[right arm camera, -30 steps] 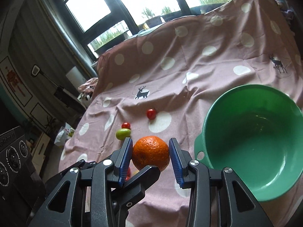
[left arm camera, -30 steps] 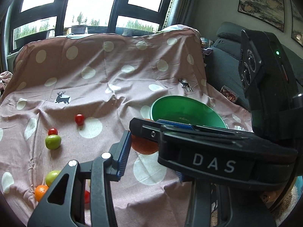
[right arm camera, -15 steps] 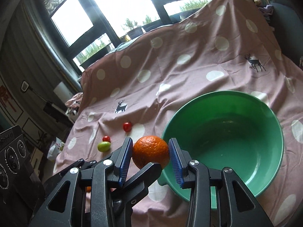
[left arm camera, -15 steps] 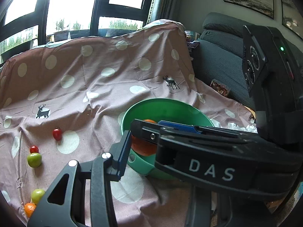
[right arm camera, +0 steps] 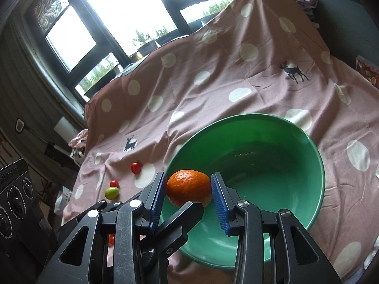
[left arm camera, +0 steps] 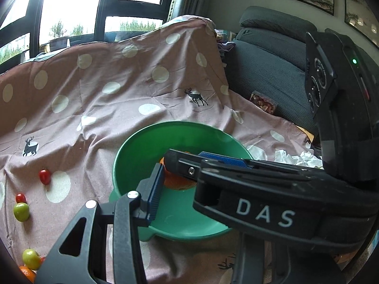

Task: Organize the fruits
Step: 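Lift the orange with the right gripper and carry it over the green bowl, then lower the orange into the green bowl and open the right gripper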

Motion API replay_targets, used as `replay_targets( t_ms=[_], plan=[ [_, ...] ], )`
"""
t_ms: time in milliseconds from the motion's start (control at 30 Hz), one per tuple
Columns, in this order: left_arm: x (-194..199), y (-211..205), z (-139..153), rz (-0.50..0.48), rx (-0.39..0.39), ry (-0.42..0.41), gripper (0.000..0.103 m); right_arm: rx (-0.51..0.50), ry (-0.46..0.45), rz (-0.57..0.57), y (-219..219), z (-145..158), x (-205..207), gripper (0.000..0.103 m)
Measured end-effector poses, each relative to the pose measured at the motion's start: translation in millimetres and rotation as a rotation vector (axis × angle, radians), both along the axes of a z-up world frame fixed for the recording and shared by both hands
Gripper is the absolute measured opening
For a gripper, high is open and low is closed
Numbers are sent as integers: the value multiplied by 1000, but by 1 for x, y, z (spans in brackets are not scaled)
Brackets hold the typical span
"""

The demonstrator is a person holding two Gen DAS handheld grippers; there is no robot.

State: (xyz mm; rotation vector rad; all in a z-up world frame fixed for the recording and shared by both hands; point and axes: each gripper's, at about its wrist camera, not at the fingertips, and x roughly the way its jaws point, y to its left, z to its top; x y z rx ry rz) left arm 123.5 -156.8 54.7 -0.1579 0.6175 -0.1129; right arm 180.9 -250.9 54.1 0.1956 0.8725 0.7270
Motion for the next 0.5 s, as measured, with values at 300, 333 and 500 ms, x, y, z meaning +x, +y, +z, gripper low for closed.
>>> replay_targets(
  t_ms=[300, 333, 500],
  plan=[
    [18, -9, -10, -40, -36, 32, 41, -22, 35, -33, -9, -9, 13, 38],
    [19, -10, -10, -42, -38, 35, 41, -30, 32, -36, -9, -9, 13, 38],
    [26, -12, -16, -46, -53, 61, 41, -38, 65, -46, -11, -17, 20, 38]
  ],
)
